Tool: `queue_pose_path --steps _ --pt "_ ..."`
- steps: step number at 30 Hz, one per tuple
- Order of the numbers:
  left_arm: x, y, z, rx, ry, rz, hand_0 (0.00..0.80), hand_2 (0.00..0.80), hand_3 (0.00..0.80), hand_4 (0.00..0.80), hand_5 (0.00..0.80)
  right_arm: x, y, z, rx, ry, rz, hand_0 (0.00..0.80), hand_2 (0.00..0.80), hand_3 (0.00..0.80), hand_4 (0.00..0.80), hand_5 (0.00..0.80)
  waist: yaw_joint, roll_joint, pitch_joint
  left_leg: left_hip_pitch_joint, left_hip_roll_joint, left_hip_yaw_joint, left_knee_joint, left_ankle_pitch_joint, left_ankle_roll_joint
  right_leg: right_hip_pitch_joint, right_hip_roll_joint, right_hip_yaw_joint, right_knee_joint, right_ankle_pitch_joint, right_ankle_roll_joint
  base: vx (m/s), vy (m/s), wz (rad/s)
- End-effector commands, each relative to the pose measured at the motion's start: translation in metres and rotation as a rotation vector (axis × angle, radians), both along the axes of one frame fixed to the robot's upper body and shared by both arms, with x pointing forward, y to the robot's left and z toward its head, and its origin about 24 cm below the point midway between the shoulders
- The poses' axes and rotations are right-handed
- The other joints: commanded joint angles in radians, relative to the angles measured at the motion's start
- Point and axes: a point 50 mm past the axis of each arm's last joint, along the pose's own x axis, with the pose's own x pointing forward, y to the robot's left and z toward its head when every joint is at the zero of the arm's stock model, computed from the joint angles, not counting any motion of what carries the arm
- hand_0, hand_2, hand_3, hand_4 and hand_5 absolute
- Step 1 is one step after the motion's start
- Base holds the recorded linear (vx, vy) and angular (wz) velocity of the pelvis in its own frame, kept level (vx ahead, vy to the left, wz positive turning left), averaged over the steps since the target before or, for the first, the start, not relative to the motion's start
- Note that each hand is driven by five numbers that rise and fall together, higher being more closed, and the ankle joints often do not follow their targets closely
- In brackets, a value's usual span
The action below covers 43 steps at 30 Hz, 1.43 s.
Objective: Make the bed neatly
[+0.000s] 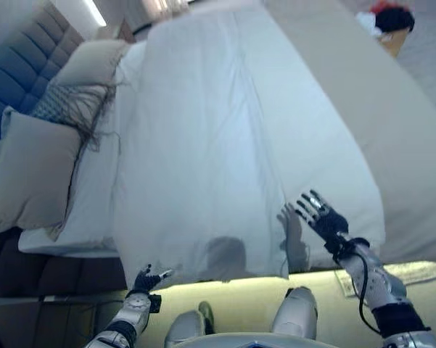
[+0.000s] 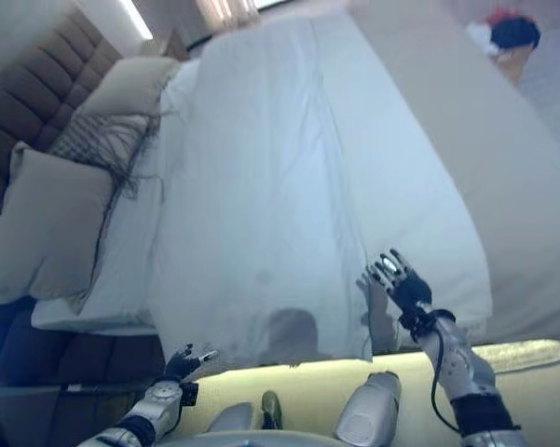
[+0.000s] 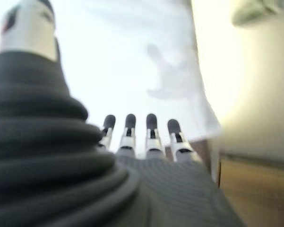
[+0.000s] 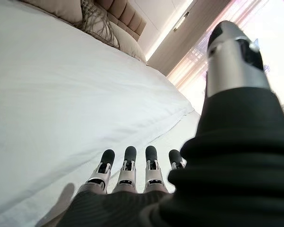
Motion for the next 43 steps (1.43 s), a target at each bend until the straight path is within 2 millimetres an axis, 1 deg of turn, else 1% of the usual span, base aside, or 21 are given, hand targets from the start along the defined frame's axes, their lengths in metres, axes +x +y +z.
queue_pose_path --steps 1,5,9,12,15,18,21,25,29,34,43 --pt "0.013 0.023 0.018 -0.055 -0.167 0.124 0.0 0.0 0.0 0.0 0.0 0.003 0.007 0.008 0.033 -0.097 -0.034 0.0 0.0 0.0 0.0 0.0 0.041 -0.063 0.006 -0.035 -0.005 -0.044 0.03 0.084 -0.001 0.252 0.001 -0.065 -0.479 0.418 0.064 0.074 -0.199 0.09" --pt "0.008 0.03 0.025 -0.106 -0.238 0.165 0.0 0.0 0.0 0.0 0.0 -0.009 0.007 -0.005 0.034 -0.066 -0.06 0.0 0.0 0.0 0.0 0.0 0.064 -0.083 -0.023 0.02 0.006 -0.046 -0.035 0.092 0.003 0.328 0.045 -0.091 -0.547 0.417 0.065 0.039 -0.18 0.14" --pt "0.013 0.037 0.039 -0.168 -0.346 0.2 0.0 0.0 0.0 0.0 0.0 -0.019 0.009 -0.016 0.007 -0.048 -0.054 0.0 0.0 0.0 0.0 0.0 0.093 -0.097 -0.04 0.054 0.014 -0.056 -0.078 0.096 0.009 0.372 0.079 -0.103 -0.587 0.42 0.064 -0.024 -0.156 0.17" --pt "0.017 0.041 0.05 -0.213 -0.417 0.235 0.0 0.0 0.0 0.0 0.0 -0.022 0.013 -0.021 0.013 -0.057 -0.047 0.0 0.0 0.0 0.0 0.0 0.114 -0.102 -0.046 0.065 0.013 -0.067 -0.11 0.105 0.013 0.39 0.097 -0.109 -0.606 0.423 0.062 -0.047 -0.104 0.24" --pt "0.022 0.045 0.061 -0.232 -0.476 0.225 0.0 0.0 0.0 0.0 0.0 -0.024 0.017 -0.022 0.042 -0.077 -0.057 0.0 0.0 0.0 0.0 0.0 0.135 -0.106 -0.046 0.071 0.011 -0.076 -0.129 0.113 0.012 0.405 0.113 -0.118 -0.616 0.418 0.064 -0.053 -0.081 0.09" --pt "0.026 0.047 0.067 -0.25 -0.515 0.215 0.0 0.0 0.0 0.0 0.0 -0.023 0.023 -0.027 0.094 -0.076 -0.095 0.0 0.0 0.0 0.0 0.0 0.153 -0.114 -0.05 0.08 0.002 -0.083 -0.134 0.105 0.016 0.42 0.116 -0.126 -0.628 0.421 0.069 -0.035 -0.061 0.13" --pt "0.032 0.048 0.074 -0.261 -0.55 0.201 0.0 0.0 0.0 0.0 0.0 -0.02 0.031 -0.028 0.131 -0.085 -0.1 0.0 0.0 0.0 0.0 0.0 0.161 -0.117 -0.051 0.086 -0.003 -0.086 -0.127 0.092 0.023 0.424 0.113 -0.116 -0.617 0.416 0.068 -0.013 -0.025 0.06" --pt "0.038 0.048 0.081 -0.279 -0.588 0.182 0.0 0.0 0.0 0.0 0.0 -0.017 0.043 -0.03 0.143 -0.079 -0.092 0.0 0.0 0.0 0.0 0.0 0.172 -0.12 -0.052 0.09 -0.008 -0.088 -0.123 0.083 0.03 0.43 0.115 -0.111 -0.614 0.408 0.068 -0.018 -0.011 0.07" --pt "0.043 0.047 0.087 -0.296 -0.613 0.169 0.0 0.0 0.0 0.0 0.0 -0.013 0.048 -0.029 0.156 -0.091 -0.105 0.0 0.0 0.0 0.0 0.0 0.187 -0.129 -0.047 0.091 -0.01 -0.089 -0.123 0.075 0.034 0.433 0.118 -0.106 -0.618 0.409 0.07 -0.03 -0.033 0.07" --pt "0.045 0.047 0.09 -0.29 -0.621 0.154 0.0 0.0 0.0 0.0 0.0 -0.01 0.05 -0.028 0.186 -0.104 -0.124 0.0 0.0 0.0 0.0 0.0 0.192 -0.143 -0.047 0.092 -0.009 -0.085 -0.13 0.07 0.035 0.428 0.129 -0.096 -0.624 0.408 0.073 -0.031 -0.037 0.0" --pt "0.046 0.052 0.096 -0.271 -0.633 0.152 0.0 0.0 0.0 0.0 0.0 -0.009 0.05 -0.029 0.208 -0.116 -0.121 0.0 0.0 0.0 0.0 0.0 0.188 -0.15 -0.048 0.088 -0.002 -0.069 -0.138 0.064 0.034 0.413 0.149 -0.08 -0.641 0.403 0.075 -0.041 -0.018 -0.04"
